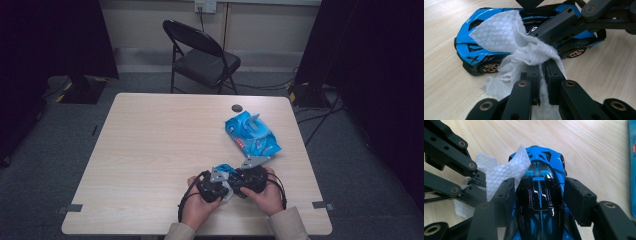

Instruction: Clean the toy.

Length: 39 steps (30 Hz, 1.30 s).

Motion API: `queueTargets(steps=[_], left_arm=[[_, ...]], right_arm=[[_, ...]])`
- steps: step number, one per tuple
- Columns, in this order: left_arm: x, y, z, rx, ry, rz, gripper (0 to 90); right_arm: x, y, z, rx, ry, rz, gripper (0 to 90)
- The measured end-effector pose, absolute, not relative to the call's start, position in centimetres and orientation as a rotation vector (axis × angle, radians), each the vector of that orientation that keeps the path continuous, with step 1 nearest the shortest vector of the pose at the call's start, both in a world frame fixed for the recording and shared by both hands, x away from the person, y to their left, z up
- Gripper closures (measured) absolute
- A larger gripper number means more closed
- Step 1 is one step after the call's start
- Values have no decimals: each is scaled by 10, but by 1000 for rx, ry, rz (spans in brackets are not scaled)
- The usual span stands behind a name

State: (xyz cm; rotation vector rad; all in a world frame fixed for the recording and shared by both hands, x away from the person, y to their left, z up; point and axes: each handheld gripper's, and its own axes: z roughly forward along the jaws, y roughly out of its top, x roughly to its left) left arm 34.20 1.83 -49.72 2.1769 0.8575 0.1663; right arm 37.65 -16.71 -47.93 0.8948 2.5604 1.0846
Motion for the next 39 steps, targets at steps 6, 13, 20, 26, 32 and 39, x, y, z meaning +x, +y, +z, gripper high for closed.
queueTargets(steps=[6,13,20,26,32,39], left_arm=[[336,9,-496,2193,838,148,838],[329,-2,-497,2196,810,113,838],[325,-7,-497,2191,792,82,838],[323,-15,-497,2191,785,78,838],[321,-17,-497,2203,762,71,838],[320,-19,-498,2196,736,49,838]], right_arm=[[376,-167,-480,897,2555,1084,434],[376,-167,-480,900,2554,1086,434],[376,-168,-480,899,2551,1093,434],[375,-168,-480,901,2550,1098,434],[376,-168,-481,901,2548,1100,434],[375,-169,-481,905,2543,1108,434]])
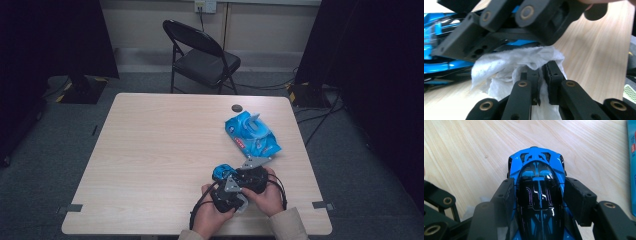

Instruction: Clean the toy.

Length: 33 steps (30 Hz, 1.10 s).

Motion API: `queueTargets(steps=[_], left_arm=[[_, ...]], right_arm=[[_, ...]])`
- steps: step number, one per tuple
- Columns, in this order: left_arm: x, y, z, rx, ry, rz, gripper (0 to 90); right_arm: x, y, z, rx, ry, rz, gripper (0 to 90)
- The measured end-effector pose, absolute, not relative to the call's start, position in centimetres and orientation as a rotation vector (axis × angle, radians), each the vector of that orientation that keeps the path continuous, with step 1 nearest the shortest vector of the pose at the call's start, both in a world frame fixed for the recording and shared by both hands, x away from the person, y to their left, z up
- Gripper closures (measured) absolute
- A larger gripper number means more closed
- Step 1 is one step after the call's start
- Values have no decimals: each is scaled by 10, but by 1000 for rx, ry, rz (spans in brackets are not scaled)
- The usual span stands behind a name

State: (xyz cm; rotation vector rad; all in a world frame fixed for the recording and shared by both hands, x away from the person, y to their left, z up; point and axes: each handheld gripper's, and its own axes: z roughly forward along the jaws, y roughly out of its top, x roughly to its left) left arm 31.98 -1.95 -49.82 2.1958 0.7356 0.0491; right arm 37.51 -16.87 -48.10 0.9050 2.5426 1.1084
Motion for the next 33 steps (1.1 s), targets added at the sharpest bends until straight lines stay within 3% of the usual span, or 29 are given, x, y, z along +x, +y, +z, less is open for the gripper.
queueTargets(steps=[19,33], left_arm=[[311,-28,-496,2192,649,7,838],[322,30,-476,2183,736,95,840]], right_arm=[[374,-170,-484,906,2522,1140,432],[373,-170,-483,904,2525,1129,433]])
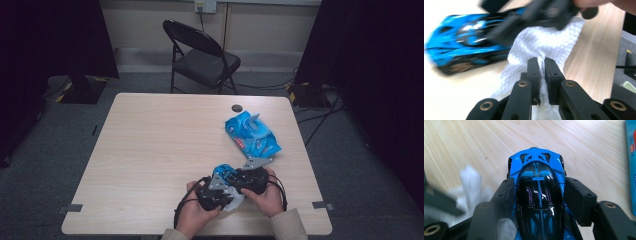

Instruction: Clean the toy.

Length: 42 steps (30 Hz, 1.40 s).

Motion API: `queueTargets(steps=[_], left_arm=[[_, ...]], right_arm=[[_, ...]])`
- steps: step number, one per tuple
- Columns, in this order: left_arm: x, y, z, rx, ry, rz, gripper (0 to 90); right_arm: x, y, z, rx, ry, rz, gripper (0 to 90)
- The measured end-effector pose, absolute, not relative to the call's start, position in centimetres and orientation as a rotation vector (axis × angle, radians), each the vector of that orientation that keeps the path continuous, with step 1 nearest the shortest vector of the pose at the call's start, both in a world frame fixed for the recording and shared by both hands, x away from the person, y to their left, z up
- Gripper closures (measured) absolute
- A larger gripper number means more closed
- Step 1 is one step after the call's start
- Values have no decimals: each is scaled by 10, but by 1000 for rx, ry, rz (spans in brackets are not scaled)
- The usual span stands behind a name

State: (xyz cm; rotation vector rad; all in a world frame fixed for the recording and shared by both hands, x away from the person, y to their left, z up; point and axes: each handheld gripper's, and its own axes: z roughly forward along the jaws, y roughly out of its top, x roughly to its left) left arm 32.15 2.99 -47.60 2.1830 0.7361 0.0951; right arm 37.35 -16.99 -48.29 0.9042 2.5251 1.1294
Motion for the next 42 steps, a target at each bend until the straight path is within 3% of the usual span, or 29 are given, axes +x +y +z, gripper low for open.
queueTargets(steps=[18,28,42], left_arm=[[357,99,-467,2041,971,235,841],[372,84,-489,2075,1063,266,840],[372,55,-494,2173,1017,293,840]], right_arm=[[371,-173,-486,908,2495,1174,432],[370,-175,-489,897,2483,1203,433],[370,-175,-489,882,2482,1202,433]])
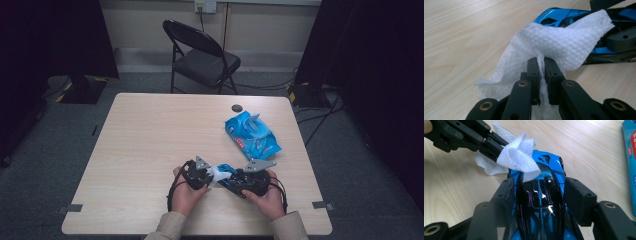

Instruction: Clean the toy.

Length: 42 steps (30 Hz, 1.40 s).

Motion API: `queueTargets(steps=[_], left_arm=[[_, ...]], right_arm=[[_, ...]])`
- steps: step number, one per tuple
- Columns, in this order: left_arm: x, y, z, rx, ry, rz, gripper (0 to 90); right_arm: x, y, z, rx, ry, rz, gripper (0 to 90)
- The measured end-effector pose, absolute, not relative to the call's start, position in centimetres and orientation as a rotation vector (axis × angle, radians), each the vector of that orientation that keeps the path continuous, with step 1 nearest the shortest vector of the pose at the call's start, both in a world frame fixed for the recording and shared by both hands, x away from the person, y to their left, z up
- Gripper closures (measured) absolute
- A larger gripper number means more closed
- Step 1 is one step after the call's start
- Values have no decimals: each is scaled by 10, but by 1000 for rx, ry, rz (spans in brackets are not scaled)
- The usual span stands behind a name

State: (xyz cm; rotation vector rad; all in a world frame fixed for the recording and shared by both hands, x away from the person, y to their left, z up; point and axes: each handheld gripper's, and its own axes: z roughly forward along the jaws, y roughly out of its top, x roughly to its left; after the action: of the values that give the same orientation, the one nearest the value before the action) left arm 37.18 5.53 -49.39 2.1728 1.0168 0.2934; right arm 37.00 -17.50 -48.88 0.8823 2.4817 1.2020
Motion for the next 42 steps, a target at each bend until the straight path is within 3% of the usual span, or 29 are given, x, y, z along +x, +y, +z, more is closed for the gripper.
queueTargets(steps=[15,20,37,42], left_arm=[[352,36,-493,2198,968,236,843],[345,20,-494,2178,921,128,844],[327,-6,-495,2200,851,134,844],[322,-13,-496,2184,817,72,845]], right_arm=[[373,-174,-487,886,2506,1187,432],[374,-174,-487,887,2506,1195,432],[374,-175,-488,893,2505,1207,433],[375,-176,-488,896,2502,1218,433]])
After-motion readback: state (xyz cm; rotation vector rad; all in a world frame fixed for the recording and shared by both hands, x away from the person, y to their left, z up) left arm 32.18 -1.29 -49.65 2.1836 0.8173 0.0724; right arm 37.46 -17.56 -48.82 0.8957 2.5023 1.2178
